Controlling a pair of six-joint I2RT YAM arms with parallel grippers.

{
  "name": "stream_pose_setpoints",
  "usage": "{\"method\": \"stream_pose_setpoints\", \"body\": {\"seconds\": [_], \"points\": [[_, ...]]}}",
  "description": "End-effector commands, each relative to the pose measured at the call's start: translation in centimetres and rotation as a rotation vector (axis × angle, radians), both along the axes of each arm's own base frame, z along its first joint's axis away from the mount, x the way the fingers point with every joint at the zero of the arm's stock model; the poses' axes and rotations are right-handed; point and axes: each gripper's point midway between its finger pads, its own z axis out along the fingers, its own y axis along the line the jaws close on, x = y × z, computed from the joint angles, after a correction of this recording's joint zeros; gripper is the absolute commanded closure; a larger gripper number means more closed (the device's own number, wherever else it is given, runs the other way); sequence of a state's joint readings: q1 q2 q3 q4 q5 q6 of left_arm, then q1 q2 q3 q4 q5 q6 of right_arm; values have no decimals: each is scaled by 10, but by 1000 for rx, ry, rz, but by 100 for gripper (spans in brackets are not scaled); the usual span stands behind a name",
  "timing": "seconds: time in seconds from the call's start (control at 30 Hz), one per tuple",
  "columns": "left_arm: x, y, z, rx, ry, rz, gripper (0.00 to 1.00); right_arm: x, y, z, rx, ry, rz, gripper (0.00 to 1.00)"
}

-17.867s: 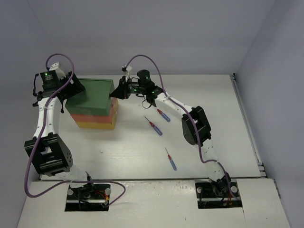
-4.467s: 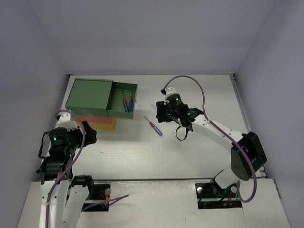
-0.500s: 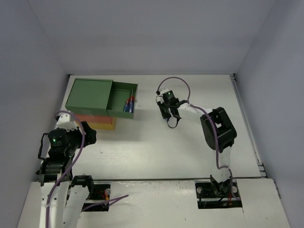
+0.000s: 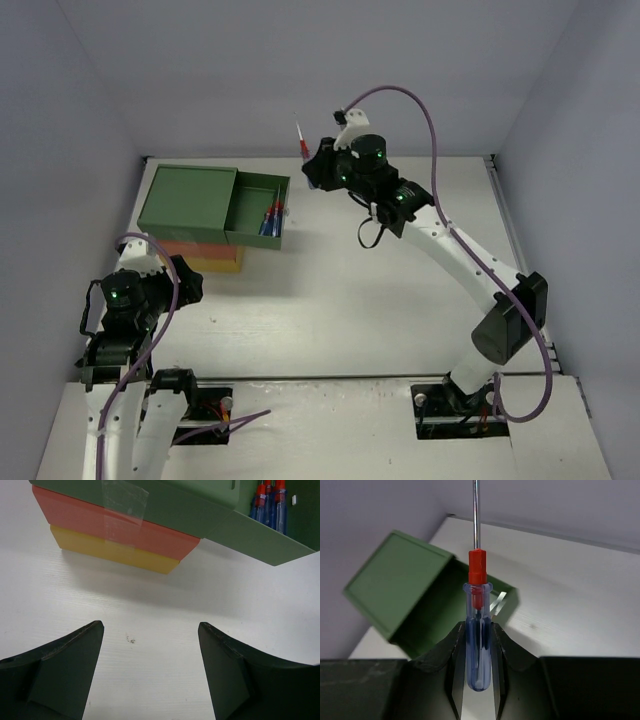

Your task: Sort the tools into containers

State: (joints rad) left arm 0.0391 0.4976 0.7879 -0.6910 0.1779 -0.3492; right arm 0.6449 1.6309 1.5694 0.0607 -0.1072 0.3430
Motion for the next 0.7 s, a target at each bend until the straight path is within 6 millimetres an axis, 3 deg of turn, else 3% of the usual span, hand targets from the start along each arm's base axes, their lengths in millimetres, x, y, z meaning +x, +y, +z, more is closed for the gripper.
{"method": "stream_pose_setpoints", "body": {"seconds": [0.0, 0.23, 0.37, 0.53, 0.67], "points": [[11, 1, 15, -4, -61, 7, 26, -16, 59, 22, 120, 22, 96, 99], [10, 0, 16, -4, -64, 6, 26, -15, 109, 11, 137, 36, 136, 93], [10, 0, 17, -4, -71, 5, 26, -13, 120, -18, 97, 72, 149, 89], [9, 0, 17, -5, -72, 4, 26, -15, 126, -37, 77, 106, 174, 69], [10, 0, 16, -4, -69, 7, 26, -18, 121, -25, 82, 82, 181, 50]]}}
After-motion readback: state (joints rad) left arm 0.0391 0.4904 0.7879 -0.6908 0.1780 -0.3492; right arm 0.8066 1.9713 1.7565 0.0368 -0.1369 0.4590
